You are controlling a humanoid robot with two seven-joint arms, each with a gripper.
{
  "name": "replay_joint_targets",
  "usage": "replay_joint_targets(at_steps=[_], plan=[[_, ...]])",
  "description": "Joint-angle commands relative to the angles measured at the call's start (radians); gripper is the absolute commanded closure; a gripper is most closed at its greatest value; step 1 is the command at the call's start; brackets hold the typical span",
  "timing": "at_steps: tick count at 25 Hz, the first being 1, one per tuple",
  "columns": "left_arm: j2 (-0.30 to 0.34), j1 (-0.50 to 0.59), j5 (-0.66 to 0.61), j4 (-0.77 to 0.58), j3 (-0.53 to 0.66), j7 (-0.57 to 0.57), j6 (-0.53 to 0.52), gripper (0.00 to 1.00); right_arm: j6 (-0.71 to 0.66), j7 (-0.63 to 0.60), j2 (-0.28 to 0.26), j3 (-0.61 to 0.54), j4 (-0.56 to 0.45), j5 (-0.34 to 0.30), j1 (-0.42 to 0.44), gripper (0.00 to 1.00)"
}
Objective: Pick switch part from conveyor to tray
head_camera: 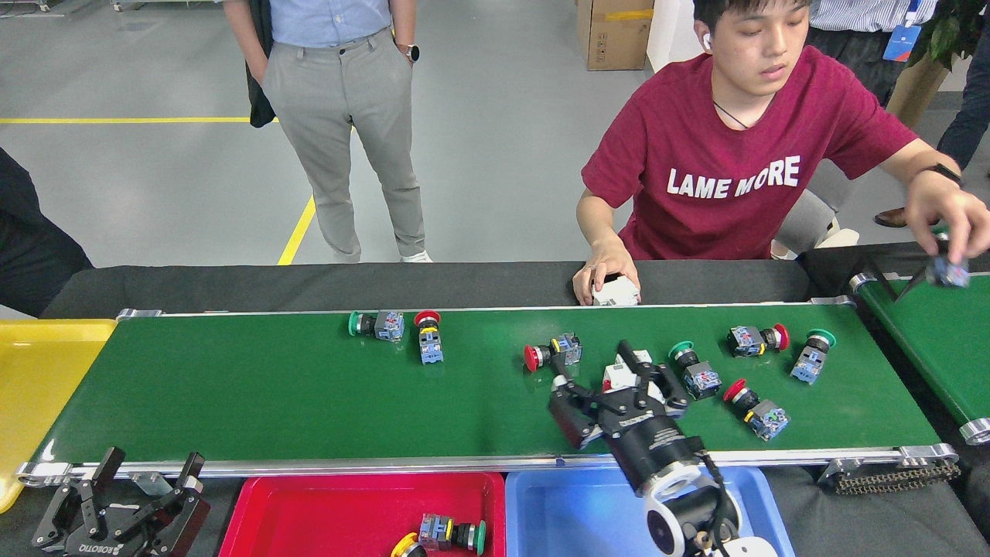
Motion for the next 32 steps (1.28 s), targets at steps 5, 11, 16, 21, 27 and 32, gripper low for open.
replay_joint_targets(at_steps=[5, 11, 16, 21, 27, 32], plan=[[-0.023, -0.010, -0.017, -0.051, -0.089, -0.032, 0.054, 0.00, 0.030, -0.089, -0.030, -0.074, -0.024, -0.003, 0.068, 0.03], [-0.035, -0.133, -0.155, -0.023, -0.363, -0.061, 0.252, 0.00, 0.022, -0.152, -0.042, -0.057, -0.112, 0.003, 0.267, 0.02], [-0.067, -0.288, -0.167, 0.123, -0.405, -0.147, 0.304, 0.00, 0.011, -0.158, -0.051, -0.040, -0.113, 0.006, 0.281, 0.02], [-0.055, -0.438, -0.167, 0.310, -0.405, -0.147, 0.309, 0.00, 0.022, -0.151, -0.040, -0.015, -0.100, 0.023, 0.250, 0.02], [-0.056, -0.522, -0.167, 0.455, -0.403, -0.147, 0.313, 0.00, 0.076, -0.125, 0.050, 0.159, 0.062, 0.112, 0.080, 0.02], [-0.055, -0.602, -0.167, 0.581, -0.405, -0.141, 0.342, 0.00, 0.183, -0.114, 0.133, 0.322, 0.296, 0.124, -0.116, 0.02]])
